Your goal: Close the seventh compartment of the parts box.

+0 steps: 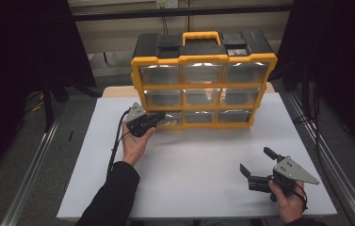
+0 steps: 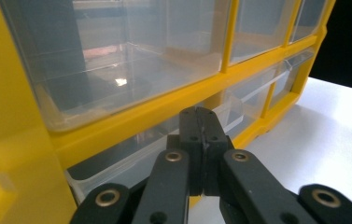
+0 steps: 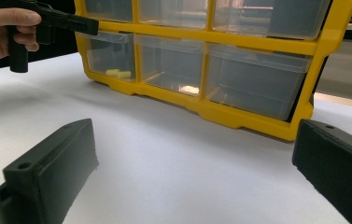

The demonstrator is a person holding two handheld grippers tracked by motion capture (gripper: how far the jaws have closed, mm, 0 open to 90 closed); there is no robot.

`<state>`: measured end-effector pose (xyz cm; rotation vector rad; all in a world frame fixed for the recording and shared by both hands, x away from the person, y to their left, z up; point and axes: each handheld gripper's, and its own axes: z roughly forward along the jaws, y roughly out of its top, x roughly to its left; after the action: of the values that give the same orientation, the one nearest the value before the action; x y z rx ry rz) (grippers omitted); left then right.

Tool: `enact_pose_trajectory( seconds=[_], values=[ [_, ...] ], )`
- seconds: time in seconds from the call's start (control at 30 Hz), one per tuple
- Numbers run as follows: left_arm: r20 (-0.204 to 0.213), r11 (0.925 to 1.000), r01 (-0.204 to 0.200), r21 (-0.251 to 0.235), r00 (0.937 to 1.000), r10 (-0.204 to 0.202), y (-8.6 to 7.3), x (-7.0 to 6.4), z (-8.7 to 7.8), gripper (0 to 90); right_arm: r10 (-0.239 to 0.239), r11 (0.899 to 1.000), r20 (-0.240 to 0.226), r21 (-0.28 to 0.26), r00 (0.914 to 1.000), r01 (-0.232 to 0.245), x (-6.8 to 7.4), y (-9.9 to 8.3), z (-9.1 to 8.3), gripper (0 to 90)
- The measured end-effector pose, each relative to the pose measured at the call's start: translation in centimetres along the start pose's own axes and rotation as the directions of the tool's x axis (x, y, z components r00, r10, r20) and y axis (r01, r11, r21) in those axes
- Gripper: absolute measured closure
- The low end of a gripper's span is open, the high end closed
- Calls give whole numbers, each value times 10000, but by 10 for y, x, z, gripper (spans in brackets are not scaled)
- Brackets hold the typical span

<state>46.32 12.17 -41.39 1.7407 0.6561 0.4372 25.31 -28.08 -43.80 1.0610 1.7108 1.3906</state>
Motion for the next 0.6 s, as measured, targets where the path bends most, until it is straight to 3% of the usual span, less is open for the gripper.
enact_pose_trajectory(
  seconds=[0.6],
  values=[
    [-235,9999,-146,73,9996,148,2,3,7,900,9,10000,6,2,10000,-9,0,0,0,0]
  ],
)
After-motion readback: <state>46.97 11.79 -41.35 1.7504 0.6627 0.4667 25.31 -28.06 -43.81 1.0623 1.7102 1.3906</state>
